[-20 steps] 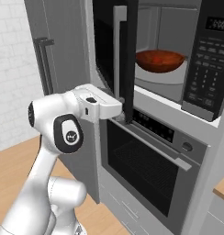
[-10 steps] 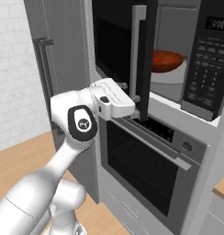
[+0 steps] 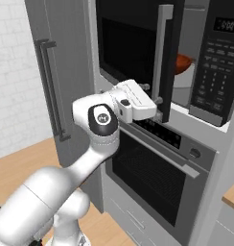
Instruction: Pick the bell pepper from the sink and place it in the bowl. Then pick the bowl and place it in the microwave. Then close the microwave door and press the start button.
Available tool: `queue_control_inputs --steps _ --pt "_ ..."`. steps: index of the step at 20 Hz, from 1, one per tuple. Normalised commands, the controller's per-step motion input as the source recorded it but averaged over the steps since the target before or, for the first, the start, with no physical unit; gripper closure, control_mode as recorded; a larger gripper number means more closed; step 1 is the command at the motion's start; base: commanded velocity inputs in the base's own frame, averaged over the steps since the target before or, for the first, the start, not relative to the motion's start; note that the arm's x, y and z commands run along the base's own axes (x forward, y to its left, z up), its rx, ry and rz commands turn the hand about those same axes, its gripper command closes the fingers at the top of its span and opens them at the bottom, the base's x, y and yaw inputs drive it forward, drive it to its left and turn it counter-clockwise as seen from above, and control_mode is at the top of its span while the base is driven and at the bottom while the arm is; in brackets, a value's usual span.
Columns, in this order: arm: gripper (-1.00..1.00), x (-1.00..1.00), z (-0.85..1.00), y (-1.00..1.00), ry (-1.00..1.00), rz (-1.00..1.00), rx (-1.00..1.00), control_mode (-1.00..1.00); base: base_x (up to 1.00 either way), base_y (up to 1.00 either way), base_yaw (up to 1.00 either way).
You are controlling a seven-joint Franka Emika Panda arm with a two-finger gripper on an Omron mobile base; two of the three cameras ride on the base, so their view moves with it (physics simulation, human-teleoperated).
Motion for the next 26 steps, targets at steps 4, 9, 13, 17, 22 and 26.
queue_control_inputs --steps 4,9,13,17,22,26 --pt "-1.00 0.71 0.03 -0.26 -0.02 -0.12 0.01 -1.00 0.00 0.00 0.00" --pt "-1.00 0.60 0.12 -0.09 0.00 -0.22 0.00 -1.00 0.00 0.00 0.00" --pt "-1.00 0.58 0.05 0.01 0.00 -0.34 0.00 -1.00 0.00 0.00 0.00" --pt "-1.00 0.63 0.01 0.09 0.00 -0.39 0.00 -1.00 0.00 0.00 0.00" --pt "-1.00 0.70 0.02 0.06 0.00 -0.40 0.00 -1.00 0.00 0.00 0.00" --pt "-1.00 0.79 0.00 0.19 0.00 -0.45 -0.03 -1.00 0.00 0.00 0.00"
